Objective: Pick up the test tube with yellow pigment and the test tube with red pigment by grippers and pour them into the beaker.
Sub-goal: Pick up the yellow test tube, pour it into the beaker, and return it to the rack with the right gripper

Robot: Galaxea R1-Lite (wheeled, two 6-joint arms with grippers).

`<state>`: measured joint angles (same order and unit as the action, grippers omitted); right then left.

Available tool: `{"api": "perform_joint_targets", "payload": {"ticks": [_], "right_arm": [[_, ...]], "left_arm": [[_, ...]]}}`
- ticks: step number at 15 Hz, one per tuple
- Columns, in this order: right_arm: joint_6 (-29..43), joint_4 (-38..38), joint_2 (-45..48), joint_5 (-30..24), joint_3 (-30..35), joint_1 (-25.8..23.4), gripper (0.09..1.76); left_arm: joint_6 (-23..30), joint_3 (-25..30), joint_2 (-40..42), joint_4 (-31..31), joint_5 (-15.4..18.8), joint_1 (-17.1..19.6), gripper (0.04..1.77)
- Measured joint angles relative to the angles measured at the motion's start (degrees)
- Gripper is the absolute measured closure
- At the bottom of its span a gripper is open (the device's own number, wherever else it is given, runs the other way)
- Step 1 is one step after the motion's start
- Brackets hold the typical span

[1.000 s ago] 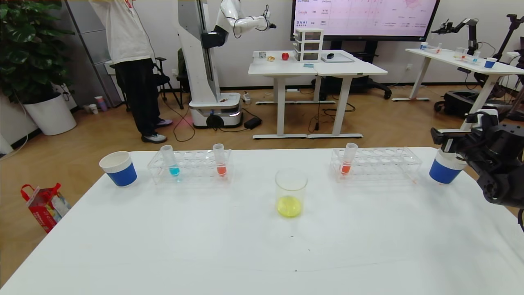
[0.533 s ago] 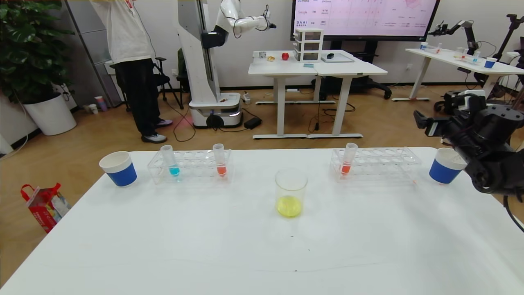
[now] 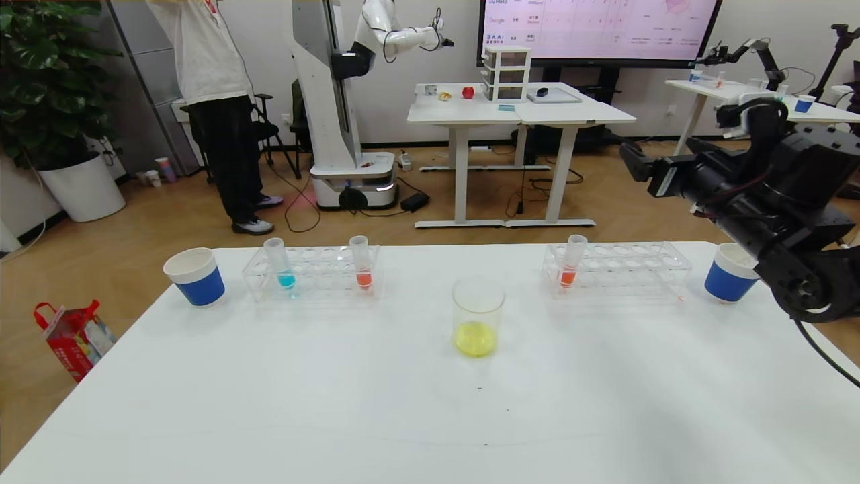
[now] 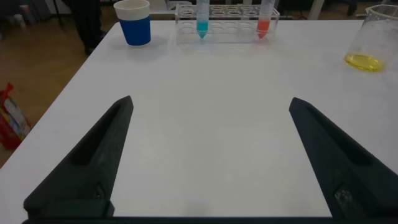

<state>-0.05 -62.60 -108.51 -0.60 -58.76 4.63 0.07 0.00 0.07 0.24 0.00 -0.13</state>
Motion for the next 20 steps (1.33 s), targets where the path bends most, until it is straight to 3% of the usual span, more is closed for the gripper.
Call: {"api": "perform_joint_targets", "payload": {"ticks": [5, 8, 16, 20], "right_arm": [[-0.3, 5.2, 16.1, 2.2, 6.4, 0.3, 0.11], [-0.4, 11.5, 31.0, 3.9, 11.3, 0.1, 0.11], [-5.6, 34.0, 74.7, 5.0, 24.3, -0.3, 0.11], [-6.2, 47.2, 91.6, 5.0, 28.4, -2.1, 0.11]], "left_arm": [[0.0, 0.0, 0.0, 0.0, 0.0, 0.0, 0.06], [0.0, 0.0, 0.0, 0.0, 0.0, 0.0, 0.06], [0.0, 0.0, 0.0, 0.0, 0.0, 0.0, 0.06], [0.0, 0.0, 0.0, 0.0, 0.0, 0.0, 0.06]]}}
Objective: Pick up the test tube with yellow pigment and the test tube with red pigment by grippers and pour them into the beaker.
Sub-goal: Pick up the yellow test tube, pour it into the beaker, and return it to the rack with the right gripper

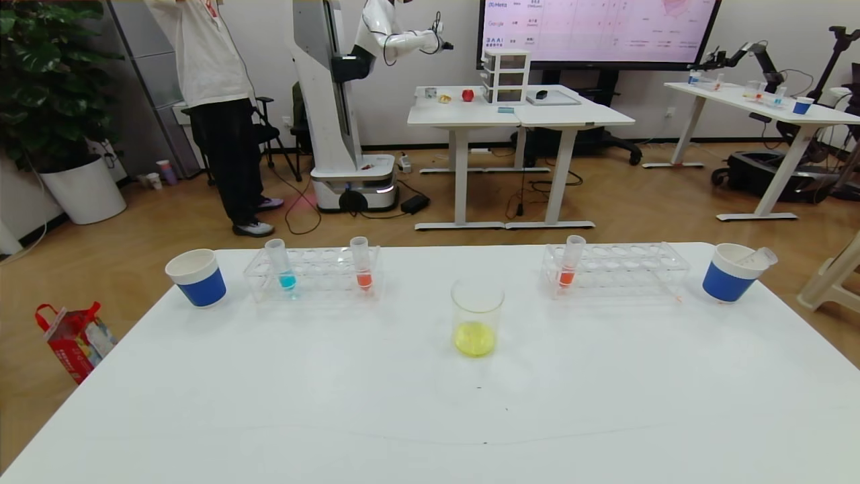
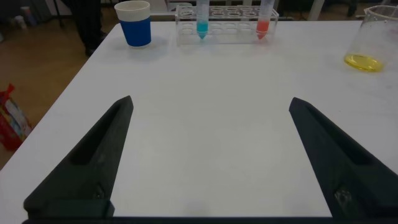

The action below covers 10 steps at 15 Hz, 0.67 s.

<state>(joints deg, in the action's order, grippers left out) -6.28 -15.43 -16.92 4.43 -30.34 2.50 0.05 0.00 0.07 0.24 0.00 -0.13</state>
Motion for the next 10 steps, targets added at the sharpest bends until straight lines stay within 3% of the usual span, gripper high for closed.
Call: {"api": "perform_joint_targets", "payload": {"ticks": [5, 10], "right_arm": [[-0.1, 4.7, 13.8, -0.4, 9.3, -1.7, 0.11], [0.2, 3.9, 16.8, -1.6, 23.1, -1.8, 0.11]], "left_arm": [[0.0, 0.0, 0.0, 0.0, 0.0, 0.0, 0.06], [0.0, 0.0, 0.0, 0.0, 0.0, 0.0, 0.06]]}}
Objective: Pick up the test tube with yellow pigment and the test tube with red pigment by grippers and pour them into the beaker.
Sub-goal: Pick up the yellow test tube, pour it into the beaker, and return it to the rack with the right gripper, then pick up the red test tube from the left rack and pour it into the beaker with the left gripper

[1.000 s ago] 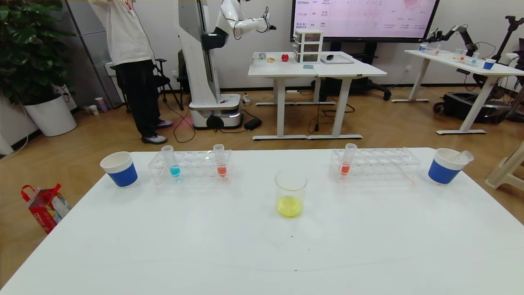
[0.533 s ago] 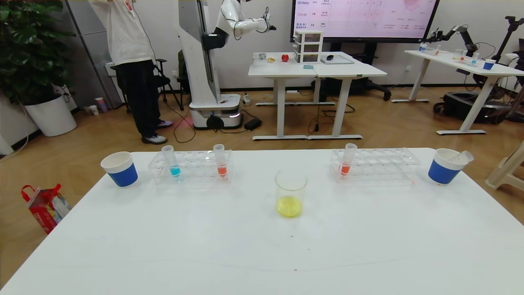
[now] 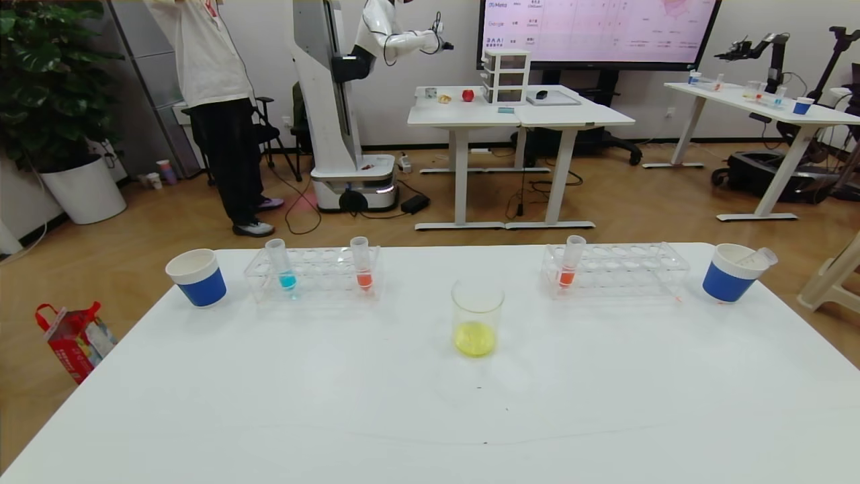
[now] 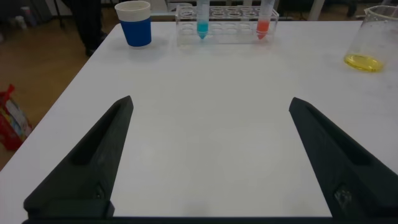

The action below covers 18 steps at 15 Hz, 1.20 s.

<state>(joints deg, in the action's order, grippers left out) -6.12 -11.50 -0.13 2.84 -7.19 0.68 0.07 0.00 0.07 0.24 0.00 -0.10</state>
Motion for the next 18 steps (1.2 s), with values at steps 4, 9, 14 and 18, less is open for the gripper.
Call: {"api": "perform_joint_targets", "payload": {"ticks": [4, 9, 14, 18], "right_arm": [[0.4, 10.7, 0.2, -3.7, 6.7, -0.1, 0.11], [3.4, 12.0, 0.2, -3.4, 7.1, -0.1, 0.11], [4.9, 11.8, 0.2, -3.1, 7.2, -0.1, 0.11], [4.9, 11.8, 0.2, -3.1, 7.2, -0.1, 0.11]], "left_arm": [[0.0, 0.0, 0.0, 0.0, 0.0, 0.0, 0.06], [0.0, 0.0, 0.0, 0.0, 0.0, 0.0, 0.06], [0.0, 0.0, 0.0, 0.0, 0.0, 0.0, 0.06], [-0.4, 0.0, 0.0, 0.0, 0.0, 0.0, 0.06]]}}
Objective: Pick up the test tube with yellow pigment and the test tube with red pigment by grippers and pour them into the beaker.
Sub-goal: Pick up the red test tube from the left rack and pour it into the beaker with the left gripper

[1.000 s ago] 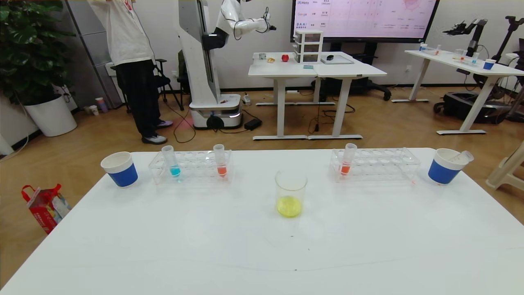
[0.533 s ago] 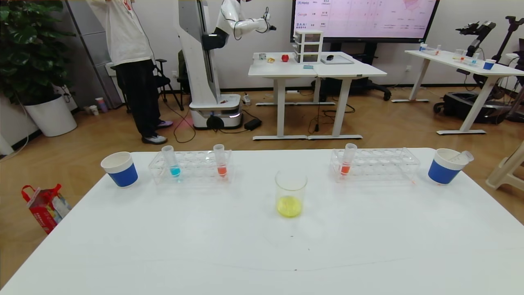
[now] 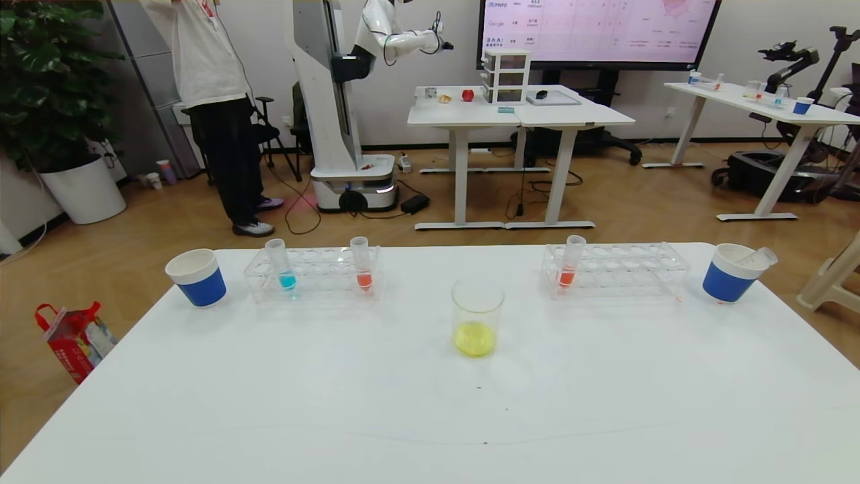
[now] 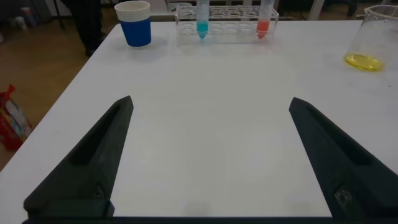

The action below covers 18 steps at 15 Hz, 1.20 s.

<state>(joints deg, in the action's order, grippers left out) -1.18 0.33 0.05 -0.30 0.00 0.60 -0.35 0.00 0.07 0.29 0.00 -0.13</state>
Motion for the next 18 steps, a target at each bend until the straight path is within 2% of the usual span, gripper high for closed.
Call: {"api": "perform_joint_targets", "payload": {"ticks": [8, 11, 13, 15, 18], "right_arm": [[0.0, 0.0, 0.0, 0.0, 0.0, 0.0, 0.11], [0.0, 0.0, 0.0, 0.0, 0.0, 0.0, 0.11], [0.0, 0.0, 0.0, 0.0, 0.0, 0.0, 0.11], [0.0, 0.0, 0.0, 0.0, 0.0, 0.0, 0.11], [0.0, 0.0, 0.0, 0.0, 0.0, 0.0, 0.11]], "left_arm": [[0.0, 0.0, 0.0, -0.1, 0.2, -0.1, 0.06], [-0.2, -3.4, -1.2, 0.5, 1.1, -0.1, 0.06], [-0.1, -7.3, -5.9, -0.8, 1.4, -0.4, 0.06], [0.2, -12.0, -14.0, -4.3, 1.5, -1.1, 0.06], [0.2, -16.6, -29.6, -16.5, 1.6, -1.8, 0.06]]}}
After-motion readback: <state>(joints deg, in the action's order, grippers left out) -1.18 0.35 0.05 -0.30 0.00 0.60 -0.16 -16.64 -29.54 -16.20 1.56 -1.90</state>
